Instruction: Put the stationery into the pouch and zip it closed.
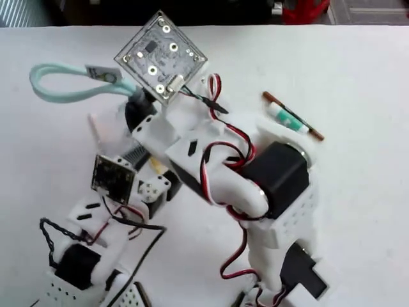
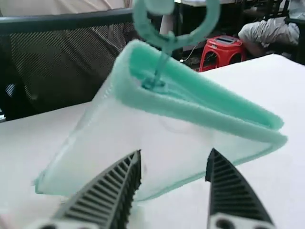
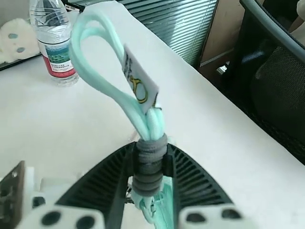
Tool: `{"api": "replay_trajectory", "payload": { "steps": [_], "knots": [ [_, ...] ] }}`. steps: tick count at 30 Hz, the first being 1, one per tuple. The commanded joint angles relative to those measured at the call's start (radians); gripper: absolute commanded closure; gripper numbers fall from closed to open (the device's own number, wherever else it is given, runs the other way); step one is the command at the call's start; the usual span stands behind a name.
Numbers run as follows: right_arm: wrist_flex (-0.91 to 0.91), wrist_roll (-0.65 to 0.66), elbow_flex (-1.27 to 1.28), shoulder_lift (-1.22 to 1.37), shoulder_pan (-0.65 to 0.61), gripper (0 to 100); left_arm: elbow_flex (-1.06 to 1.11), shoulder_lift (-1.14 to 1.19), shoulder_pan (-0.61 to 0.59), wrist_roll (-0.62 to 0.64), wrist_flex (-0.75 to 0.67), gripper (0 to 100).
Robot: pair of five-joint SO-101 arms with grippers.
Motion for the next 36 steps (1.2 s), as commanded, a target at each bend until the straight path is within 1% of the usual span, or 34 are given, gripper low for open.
{"api": "replay_trajectory", "payload": {
  "steps": [1, 5, 6, 10, 13, 17, 20, 22, 26, 28, 32, 36],
  "knots": [
    [0.002, 0.009, 0.02, -0.03, 0.012, 98.1, -0.149, -0.002, -0.044, 0.006, 0.173, 77],
    [0.002, 0.008, 0.058, -0.035, 0.008, 98.1, -0.284, -0.002, -0.099, -0.011, 0.376, 77],
    [0.002, 0.005, 0.066, -0.038, 0.008, 98.1, -0.315, -0.002, -0.113, -0.051, 0.419, 77],
    [0.004, 0.002, 0.118, -0.038, 0.005, 98.1, -0.405, -0.002, -0.142, -0.282, 0.552, 77],
    [0.004, -0.015, 0.163, -0.039, 0.005, 98.1, -0.422, -0.002, -0.142, -0.453, 0.606, 77],
    [0.004, -0.048, 0.198, -0.076, 0.004, 98.1, -0.422, -0.002, -0.142, -0.624, 0.589, 77],
    [0.004, -0.049, 0.209, -0.125, 0.005, 98.1, -0.419, -0.001, -0.142, -0.707, 0.523, 77],
    [0.004, -0.046, 0.23, -0.159, 0.007, 98.1, -0.419, -0.001, -0.142, -0.753, 0.502, 74],
    [0.004, -0.046, 0.288, -0.202, 0.008, 98.1, -0.417, 0.001, -0.136, -0.806, 0.496, 73],
    [0.002, -0.044, 0.295, -0.209, 0.008, 98.1, -0.384, -0.001, -0.127, -0.822, 0.499, 73],
    [0.002, -0.044, 0.295, -0.217, 0.005, 98.1, -0.305, -0.001, -0.056, -0.855, 0.482, 73],
    [0.005, -0.046, 0.302, -0.217, 0.005, 98.1, -0.29, -0.001, -0.005, -0.859, 0.457, 73]
  ]
}}
